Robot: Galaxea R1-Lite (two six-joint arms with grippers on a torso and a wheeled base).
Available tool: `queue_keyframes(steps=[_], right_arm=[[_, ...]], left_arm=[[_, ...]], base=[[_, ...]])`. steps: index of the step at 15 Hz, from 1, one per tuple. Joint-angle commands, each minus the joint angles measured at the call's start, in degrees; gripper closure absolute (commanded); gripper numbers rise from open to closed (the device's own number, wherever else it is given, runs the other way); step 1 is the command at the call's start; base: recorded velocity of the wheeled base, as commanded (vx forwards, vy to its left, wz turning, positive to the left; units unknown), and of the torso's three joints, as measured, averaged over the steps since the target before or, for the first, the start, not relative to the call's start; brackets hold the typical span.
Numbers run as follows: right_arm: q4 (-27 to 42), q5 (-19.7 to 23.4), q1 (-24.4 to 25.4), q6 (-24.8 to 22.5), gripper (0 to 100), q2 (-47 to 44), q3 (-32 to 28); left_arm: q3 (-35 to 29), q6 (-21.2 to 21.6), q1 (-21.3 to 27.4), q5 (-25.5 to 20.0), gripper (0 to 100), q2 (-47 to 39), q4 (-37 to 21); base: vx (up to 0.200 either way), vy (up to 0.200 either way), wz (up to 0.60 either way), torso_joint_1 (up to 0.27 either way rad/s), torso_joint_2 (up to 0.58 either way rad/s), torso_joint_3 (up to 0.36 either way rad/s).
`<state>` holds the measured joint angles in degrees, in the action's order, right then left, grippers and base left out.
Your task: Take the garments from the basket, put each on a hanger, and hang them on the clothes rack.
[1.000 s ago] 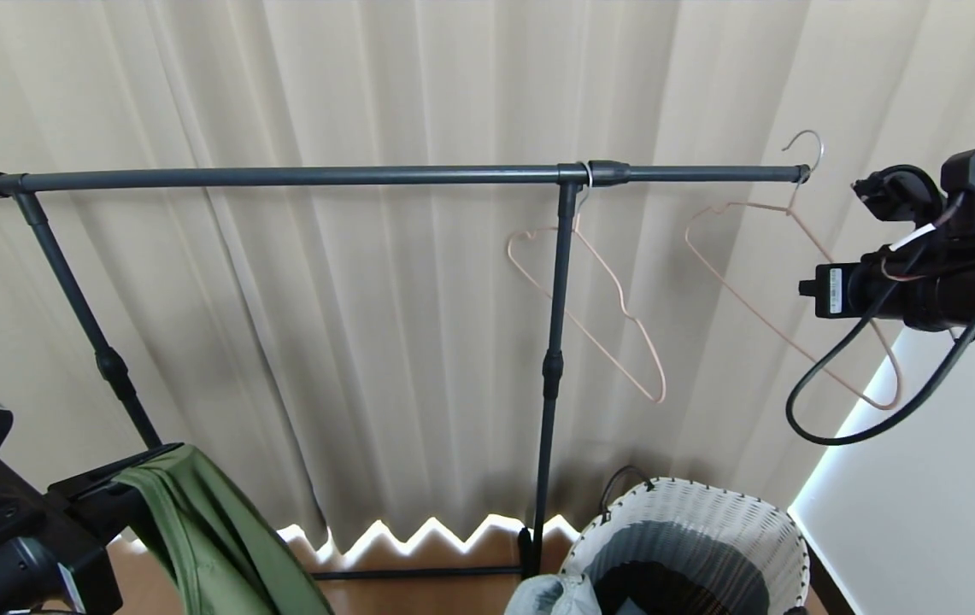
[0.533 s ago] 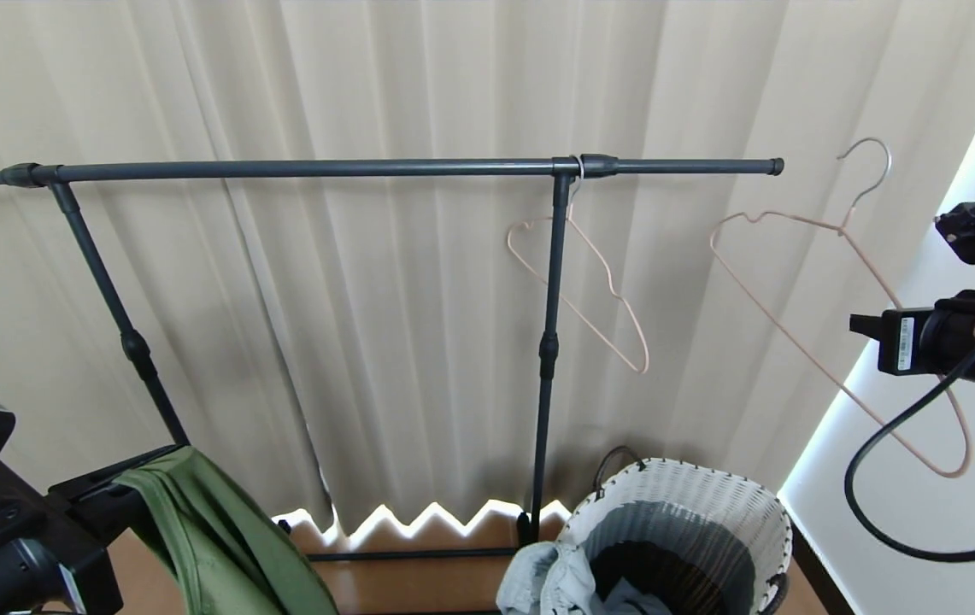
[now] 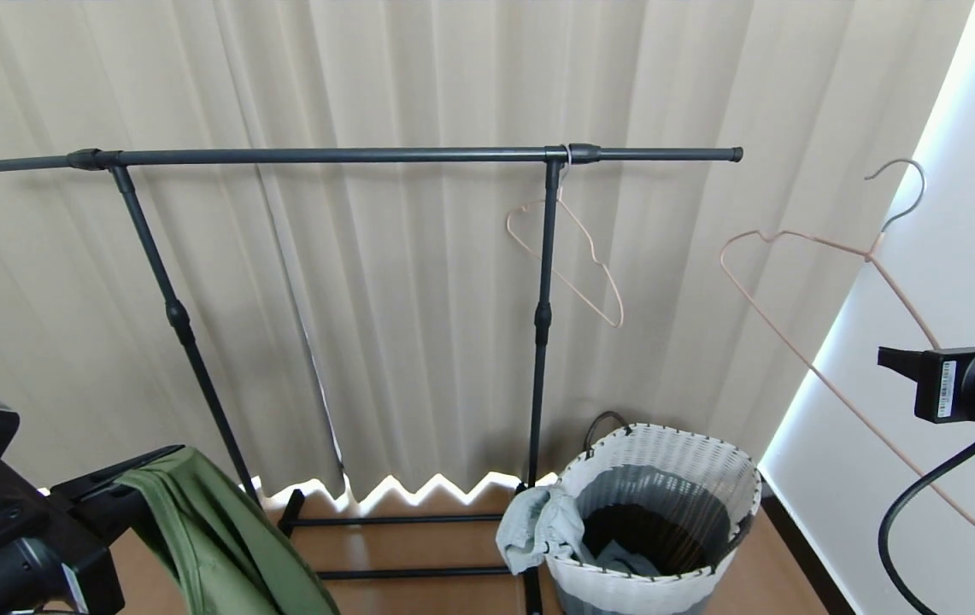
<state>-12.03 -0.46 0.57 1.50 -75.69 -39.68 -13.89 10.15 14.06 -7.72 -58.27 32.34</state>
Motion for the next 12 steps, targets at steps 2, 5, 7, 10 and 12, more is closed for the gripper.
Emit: queue_keyframes(steps=[2,5,7,10,12], right_arm=[[-0.01,0.38,0.13,-0.01,100,2.3,1.71],[0.08,1.17,0.22,-0.01,100,3.71,2.5],[0.08,1.96,0.31,-0.01,100,4.76,3.38],[0.08,3.54,0.31,-0.01,100,6.43,4.52],[0.08,3.89,0.48,-0.09,100,6.96,4.35]], left_arm=[[-0.09,0.04,0.01,-0.02,100,-0.18,0.0],[-0.18,-0.05,0.01,-0.02,100,-0.18,0.0],[-0.18,-0.05,0.01,-0.19,100,-0.18,0.0],[-0.18,-0.14,0.01,-0.02,100,-0.09,0.0],[-0.27,-0.14,0.01,-0.19,100,-0.09,0.0]], base=[[0.0,0.0,0.0,0.0,0.0,0.0],[0.0,0.0,0.0,0.0,0.0,0.0],[0.0,0.0,0.0,0.0,0.0,0.0],[0.0,0.133,0.0,0.002,0.0,0.002],[0.0,0.2,0.0,-0.002,0.0,0.005]])
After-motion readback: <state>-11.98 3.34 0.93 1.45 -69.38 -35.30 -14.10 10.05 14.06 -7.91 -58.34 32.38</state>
